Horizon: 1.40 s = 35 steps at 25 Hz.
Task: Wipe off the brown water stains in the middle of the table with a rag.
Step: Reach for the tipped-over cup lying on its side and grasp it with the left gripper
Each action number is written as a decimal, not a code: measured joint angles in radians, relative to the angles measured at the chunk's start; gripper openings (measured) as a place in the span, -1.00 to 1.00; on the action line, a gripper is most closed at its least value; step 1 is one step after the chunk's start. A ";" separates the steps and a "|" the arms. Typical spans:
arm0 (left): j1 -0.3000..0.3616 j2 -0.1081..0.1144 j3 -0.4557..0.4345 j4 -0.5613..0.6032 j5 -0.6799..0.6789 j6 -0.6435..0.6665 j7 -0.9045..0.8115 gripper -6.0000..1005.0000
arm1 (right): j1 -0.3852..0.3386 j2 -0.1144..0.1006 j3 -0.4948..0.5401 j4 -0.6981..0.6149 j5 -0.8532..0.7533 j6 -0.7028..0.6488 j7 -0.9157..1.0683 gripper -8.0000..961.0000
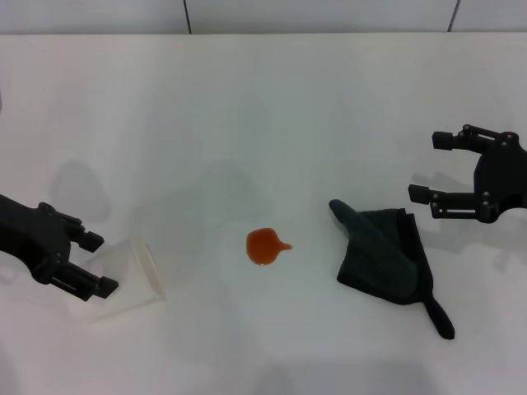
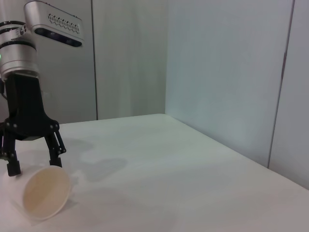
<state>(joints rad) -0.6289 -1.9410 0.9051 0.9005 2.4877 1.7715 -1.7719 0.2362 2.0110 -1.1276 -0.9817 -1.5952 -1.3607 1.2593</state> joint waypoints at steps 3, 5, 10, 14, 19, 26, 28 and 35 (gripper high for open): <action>0.000 -0.006 0.000 0.000 -0.002 -0.002 0.007 0.75 | 0.000 0.000 0.000 0.000 0.000 0.000 0.000 0.82; 0.000 -0.007 0.000 0.000 -0.003 -0.002 0.007 0.75 | 0.000 0.000 0.000 0.000 0.000 0.000 0.000 0.82; 0.000 -0.015 0.000 0.000 -0.004 -0.006 0.011 0.75 | 0.000 0.000 0.000 0.000 0.000 0.000 0.000 0.82; 0.000 -0.019 0.000 -0.013 -0.001 -0.015 0.015 0.75 | 0.000 0.000 0.000 0.000 0.000 0.000 -0.002 0.82; -0.002 -0.019 0.000 -0.023 0.000 -0.021 0.020 0.75 | 0.000 0.000 0.000 0.000 0.000 0.000 -0.005 0.82; -0.003 -0.023 0.000 -0.023 0.001 -0.026 0.023 0.75 | 0.000 0.000 0.000 0.000 0.000 0.000 -0.006 0.82; -0.004 -0.024 0.000 -0.023 0.001 -0.026 0.024 0.75 | 0.000 0.000 0.000 0.000 0.000 0.000 -0.006 0.82; -0.006 -0.028 0.000 -0.023 0.001 -0.030 0.029 0.75 | 0.000 0.000 0.003 0.000 0.001 0.000 -0.008 0.82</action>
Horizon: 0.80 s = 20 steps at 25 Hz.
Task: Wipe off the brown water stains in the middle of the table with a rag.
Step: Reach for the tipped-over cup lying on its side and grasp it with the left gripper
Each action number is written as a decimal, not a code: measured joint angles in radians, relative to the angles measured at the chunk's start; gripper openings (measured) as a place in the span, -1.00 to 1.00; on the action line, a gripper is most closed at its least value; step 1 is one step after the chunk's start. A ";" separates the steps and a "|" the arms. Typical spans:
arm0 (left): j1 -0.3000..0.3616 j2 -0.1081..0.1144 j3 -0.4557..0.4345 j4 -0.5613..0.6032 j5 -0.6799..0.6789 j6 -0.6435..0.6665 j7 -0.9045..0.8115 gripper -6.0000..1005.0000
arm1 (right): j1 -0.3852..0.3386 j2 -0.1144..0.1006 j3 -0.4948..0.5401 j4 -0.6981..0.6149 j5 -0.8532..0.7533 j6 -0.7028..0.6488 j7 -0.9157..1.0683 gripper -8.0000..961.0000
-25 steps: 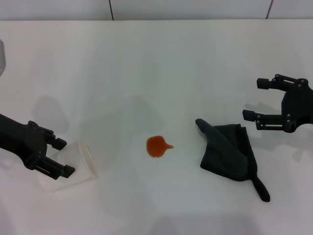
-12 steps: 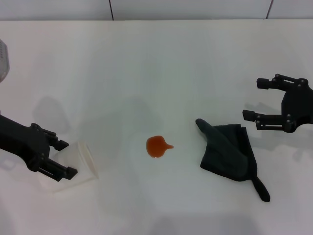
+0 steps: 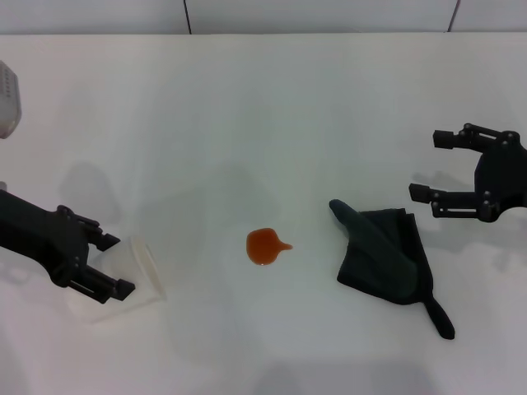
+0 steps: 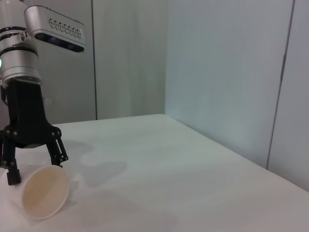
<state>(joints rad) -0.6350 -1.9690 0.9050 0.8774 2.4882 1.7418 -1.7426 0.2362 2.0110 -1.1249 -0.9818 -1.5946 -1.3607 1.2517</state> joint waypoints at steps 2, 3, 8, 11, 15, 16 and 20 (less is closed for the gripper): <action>0.000 -0.001 0.000 0.000 -0.001 -0.004 0.001 0.75 | 0.000 0.000 0.001 0.000 0.000 0.000 0.000 0.82; 0.000 -0.001 0.000 0.000 -0.002 -0.007 0.001 0.75 | 0.000 0.000 0.001 0.000 0.001 0.000 0.000 0.82; 0.000 -0.003 0.000 0.000 -0.002 -0.012 0.006 0.74 | 0.000 0.000 0.001 0.000 0.001 0.000 0.000 0.82; -0.001 -0.004 0.000 0.000 -0.002 -0.012 0.006 0.73 | 0.000 0.000 0.001 0.000 0.002 0.000 0.000 0.82; -0.002 -0.004 0.000 -0.001 -0.002 -0.011 0.004 0.51 | 0.000 0.000 0.000 0.000 0.002 0.000 0.000 0.82; -0.001 -0.004 0.000 -0.001 -0.002 -0.011 0.003 0.46 | 0.000 0.000 0.000 0.000 0.002 0.000 0.000 0.82; -0.002 -0.004 0.000 -0.002 -0.002 -0.006 0.003 0.34 | 0.000 0.000 0.000 0.000 0.002 0.000 0.000 0.82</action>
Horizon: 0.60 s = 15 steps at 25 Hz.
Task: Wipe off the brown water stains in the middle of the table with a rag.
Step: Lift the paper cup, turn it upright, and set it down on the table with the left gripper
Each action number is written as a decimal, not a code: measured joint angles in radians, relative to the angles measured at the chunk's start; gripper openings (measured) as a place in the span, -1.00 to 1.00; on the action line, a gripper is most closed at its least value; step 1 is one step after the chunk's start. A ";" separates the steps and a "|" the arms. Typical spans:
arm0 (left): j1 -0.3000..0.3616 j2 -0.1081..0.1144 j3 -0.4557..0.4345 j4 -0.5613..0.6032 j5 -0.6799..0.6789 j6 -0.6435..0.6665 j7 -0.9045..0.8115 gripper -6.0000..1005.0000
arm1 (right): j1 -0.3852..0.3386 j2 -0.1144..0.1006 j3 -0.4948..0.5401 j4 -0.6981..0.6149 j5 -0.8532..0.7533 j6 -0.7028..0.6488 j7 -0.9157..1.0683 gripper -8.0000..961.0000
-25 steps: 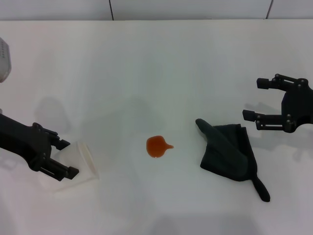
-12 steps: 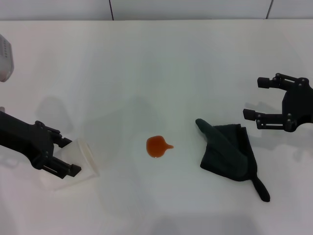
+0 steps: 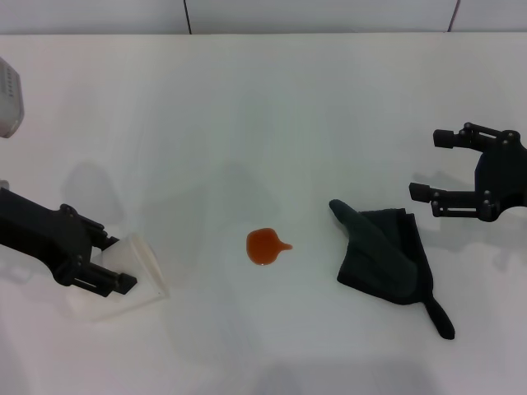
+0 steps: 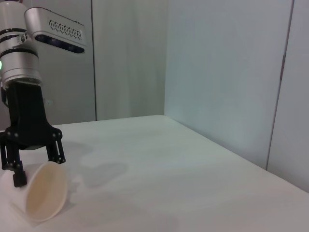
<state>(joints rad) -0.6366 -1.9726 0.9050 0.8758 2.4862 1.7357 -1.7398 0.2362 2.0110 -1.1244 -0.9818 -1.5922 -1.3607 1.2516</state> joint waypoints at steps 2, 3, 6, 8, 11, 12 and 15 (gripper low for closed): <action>0.001 0.000 -0.001 0.003 -0.005 0.001 0.001 0.30 | 0.000 0.000 0.000 0.000 0.000 0.000 0.000 0.82; 0.003 0.000 -0.003 0.005 -0.008 0.001 0.001 0.30 | -0.001 0.000 0.000 0.000 0.000 0.000 0.000 0.82; 0.006 0.002 -0.028 0.008 -0.021 -0.004 0.005 0.30 | -0.001 0.000 -0.001 0.000 0.000 0.000 0.000 0.82; 0.007 0.006 -0.060 0.008 -0.031 -0.008 0.011 0.30 | -0.001 0.000 -0.001 0.000 0.000 0.000 0.000 0.82; 0.010 0.007 -0.104 0.009 -0.047 -0.015 0.029 0.30 | -0.001 0.000 -0.001 0.000 0.000 0.000 0.000 0.82; 0.013 0.007 -0.112 0.009 -0.056 -0.019 0.034 0.30 | -0.002 0.000 -0.001 0.000 0.000 0.000 0.000 0.82; 0.023 0.008 -0.116 0.010 -0.091 -0.042 0.042 0.30 | -0.002 0.000 0.001 0.000 0.000 0.000 0.000 0.82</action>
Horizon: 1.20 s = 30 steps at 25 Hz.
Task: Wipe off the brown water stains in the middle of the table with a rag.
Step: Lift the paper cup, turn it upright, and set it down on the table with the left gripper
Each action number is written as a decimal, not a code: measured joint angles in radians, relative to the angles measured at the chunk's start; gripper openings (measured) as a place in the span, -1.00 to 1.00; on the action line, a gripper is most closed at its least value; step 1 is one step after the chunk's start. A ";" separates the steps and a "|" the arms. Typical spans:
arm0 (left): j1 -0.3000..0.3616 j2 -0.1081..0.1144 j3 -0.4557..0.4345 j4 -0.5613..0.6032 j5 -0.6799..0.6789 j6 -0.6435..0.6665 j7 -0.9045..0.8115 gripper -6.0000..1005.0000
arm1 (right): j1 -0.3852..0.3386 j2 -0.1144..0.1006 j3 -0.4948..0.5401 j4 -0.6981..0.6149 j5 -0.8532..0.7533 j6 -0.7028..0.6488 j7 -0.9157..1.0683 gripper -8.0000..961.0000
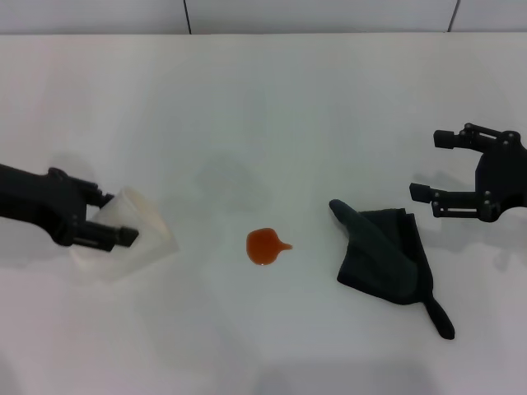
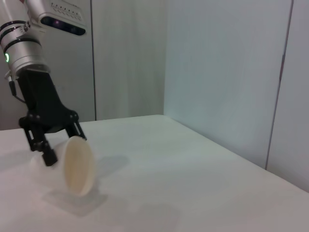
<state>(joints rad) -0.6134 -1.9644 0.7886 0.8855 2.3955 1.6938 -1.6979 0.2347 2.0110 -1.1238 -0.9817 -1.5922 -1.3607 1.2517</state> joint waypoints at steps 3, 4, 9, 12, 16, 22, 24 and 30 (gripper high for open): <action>0.012 0.000 -0.001 0.001 -0.045 -0.025 0.006 0.30 | 0.000 0.000 0.002 0.000 0.000 0.000 0.000 0.82; 0.017 0.000 -0.001 0.001 -0.061 -0.033 0.008 0.30 | 0.000 0.000 0.002 0.000 0.000 0.000 0.000 0.82; 0.047 -0.007 -0.030 0.001 -0.145 -0.095 0.040 0.30 | 0.000 0.000 0.003 0.000 0.000 0.000 0.000 0.82; 0.070 -0.014 -0.038 -0.002 -0.221 -0.139 0.060 0.30 | 0.000 0.000 0.002 0.001 0.000 0.000 -0.001 0.82; 0.109 -0.031 -0.039 -0.009 -0.312 -0.193 0.096 0.30 | 0.000 0.000 -0.001 0.002 0.000 0.000 -0.001 0.82; 0.142 -0.078 -0.039 -0.022 -0.386 -0.255 0.166 0.30 | 0.001 0.000 -0.002 0.002 0.001 0.000 -0.010 0.82; 0.156 -0.099 -0.039 -0.022 -0.410 -0.277 0.197 0.30 | 0.001 0.000 -0.002 0.003 0.002 0.000 -0.013 0.82; 0.181 -0.117 -0.030 -0.097 -0.491 -0.310 0.286 0.30 | 0.001 0.000 -0.003 0.006 0.007 -0.003 -0.015 0.82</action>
<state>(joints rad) -0.4319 -2.0811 0.7588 0.7881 1.9050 1.3842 -1.4119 0.2353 2.0110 -1.1271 -0.9759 -1.5852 -1.3640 1.2367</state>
